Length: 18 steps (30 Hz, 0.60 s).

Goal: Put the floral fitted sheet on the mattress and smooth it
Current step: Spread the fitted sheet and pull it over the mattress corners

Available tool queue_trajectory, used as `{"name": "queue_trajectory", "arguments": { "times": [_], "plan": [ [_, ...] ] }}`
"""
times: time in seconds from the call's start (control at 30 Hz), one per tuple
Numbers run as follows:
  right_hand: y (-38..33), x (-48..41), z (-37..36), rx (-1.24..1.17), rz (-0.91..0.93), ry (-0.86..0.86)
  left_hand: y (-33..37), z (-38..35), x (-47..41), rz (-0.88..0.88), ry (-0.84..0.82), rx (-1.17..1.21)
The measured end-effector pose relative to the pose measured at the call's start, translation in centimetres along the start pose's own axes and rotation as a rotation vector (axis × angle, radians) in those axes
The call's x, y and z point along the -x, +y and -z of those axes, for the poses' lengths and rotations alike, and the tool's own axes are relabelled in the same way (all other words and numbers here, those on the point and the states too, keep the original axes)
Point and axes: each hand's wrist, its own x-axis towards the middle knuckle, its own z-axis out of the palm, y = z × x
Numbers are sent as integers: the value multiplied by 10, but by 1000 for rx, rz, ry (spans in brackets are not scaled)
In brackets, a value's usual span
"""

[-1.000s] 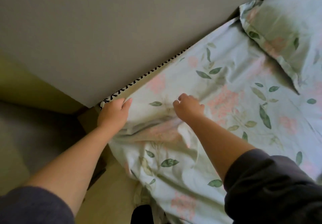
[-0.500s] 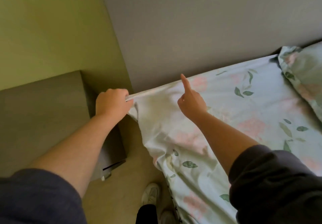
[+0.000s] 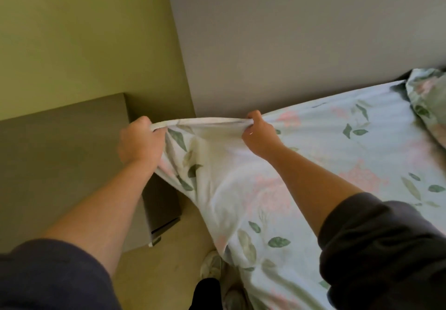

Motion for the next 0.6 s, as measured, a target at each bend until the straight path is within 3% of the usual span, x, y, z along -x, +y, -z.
{"name": "queue_trajectory", "arguments": {
  "times": [0.07,0.13,0.27,0.4,0.6],
  "plan": [
    [5,1,-3,3,18,-55,-3,2,-3,-127,12,-279],
    [12,3,-10,12,14,-106,-1,-5,-4,-44,-115,-351],
    [30,9,-29,-28,5,-189,-3,-33,5,85,-355,-381],
    [54,-1,-55,61,-47,-243,-11,-76,19,-66,-368,-391],
    [87,-20,-85,198,4,-285,-7,-144,34,-179,-626,-237]
  ]
}}
